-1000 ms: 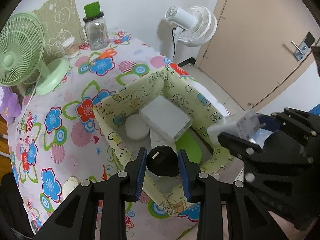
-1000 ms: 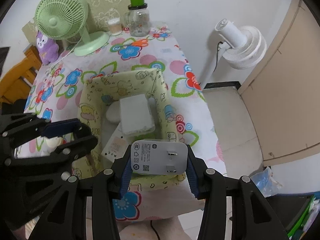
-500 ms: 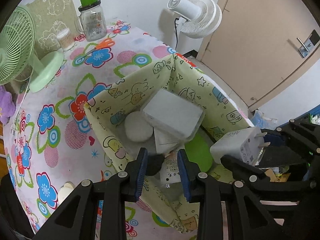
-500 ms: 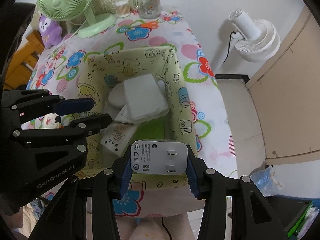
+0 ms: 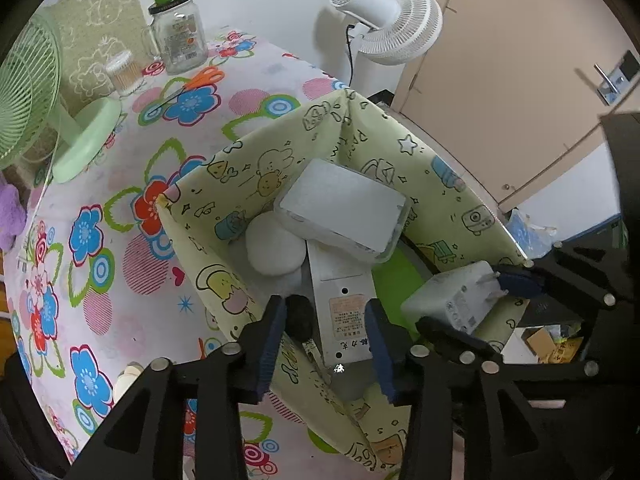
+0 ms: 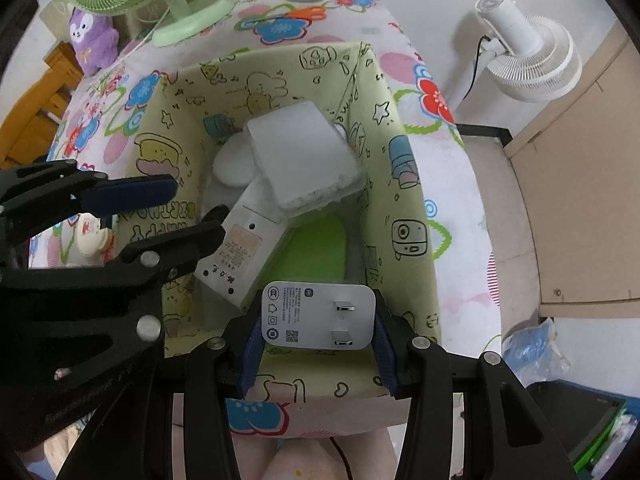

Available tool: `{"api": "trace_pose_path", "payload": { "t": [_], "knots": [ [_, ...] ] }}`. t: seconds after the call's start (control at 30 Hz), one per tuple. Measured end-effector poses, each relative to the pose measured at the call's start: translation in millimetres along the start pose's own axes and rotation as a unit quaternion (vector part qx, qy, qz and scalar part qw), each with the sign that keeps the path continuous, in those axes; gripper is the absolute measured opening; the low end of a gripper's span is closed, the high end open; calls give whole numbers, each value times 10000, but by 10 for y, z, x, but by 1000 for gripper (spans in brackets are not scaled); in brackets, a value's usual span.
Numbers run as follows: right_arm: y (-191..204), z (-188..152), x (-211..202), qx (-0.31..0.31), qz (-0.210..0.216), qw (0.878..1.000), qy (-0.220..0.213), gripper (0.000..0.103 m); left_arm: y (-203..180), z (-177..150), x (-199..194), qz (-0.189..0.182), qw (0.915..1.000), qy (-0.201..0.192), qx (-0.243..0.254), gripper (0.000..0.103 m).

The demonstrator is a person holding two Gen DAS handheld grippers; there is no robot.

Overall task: Organize rigid objects
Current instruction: 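Lower the black key into the box and open the left tool while the right tool releases the plug charger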

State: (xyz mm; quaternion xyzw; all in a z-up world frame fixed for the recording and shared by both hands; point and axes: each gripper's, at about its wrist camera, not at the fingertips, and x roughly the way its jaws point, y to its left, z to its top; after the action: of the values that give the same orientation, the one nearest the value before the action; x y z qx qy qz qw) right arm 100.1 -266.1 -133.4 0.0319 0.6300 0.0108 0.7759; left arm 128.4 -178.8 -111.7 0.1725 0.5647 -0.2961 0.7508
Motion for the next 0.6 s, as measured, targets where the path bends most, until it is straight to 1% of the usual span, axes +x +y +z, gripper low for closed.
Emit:
{"api": "trace_pose_path", "payload": {
  "t": [0.03,0.07,0.13,0.27,0.37,0.4,0.43,0.57,0.6],
  "knots": [
    [13,4,11,-51,-36,10000,13,50,-11,-3,-19,59,10000,-48,14,54],
    [24,5,24,-100,-67,9999,30,50,-15,-2,-35,83,9999,-66,-1,57],
    [40,8,49,-169,-106,9998,69,50,-8,0,-55,-42,9999,-83,-63,64],
    [49,27,76,-197,-44,9997,96,51,-6,-5,-84,-112,9997,-105,-173,68],
    [56,26,59,-247,35,9997,63,53,3,-14,-113,-170,9994,-149,-265,71],
    [56,29,47,-255,48,9997,39,59,6,-18,-127,-186,9992,-178,-303,73],
    [50,29,33,-259,94,9996,12,62,6,-23,-150,-186,9990,-228,-338,76],
    [21,3,-9,-209,292,9994,1,66,-6,-29,-208,-105,9988,-338,-332,84],
    [15,1,-25,-203,319,9993,-8,67,1,-35,-220,-63,9987,-356,-372,89]
  ]
}}
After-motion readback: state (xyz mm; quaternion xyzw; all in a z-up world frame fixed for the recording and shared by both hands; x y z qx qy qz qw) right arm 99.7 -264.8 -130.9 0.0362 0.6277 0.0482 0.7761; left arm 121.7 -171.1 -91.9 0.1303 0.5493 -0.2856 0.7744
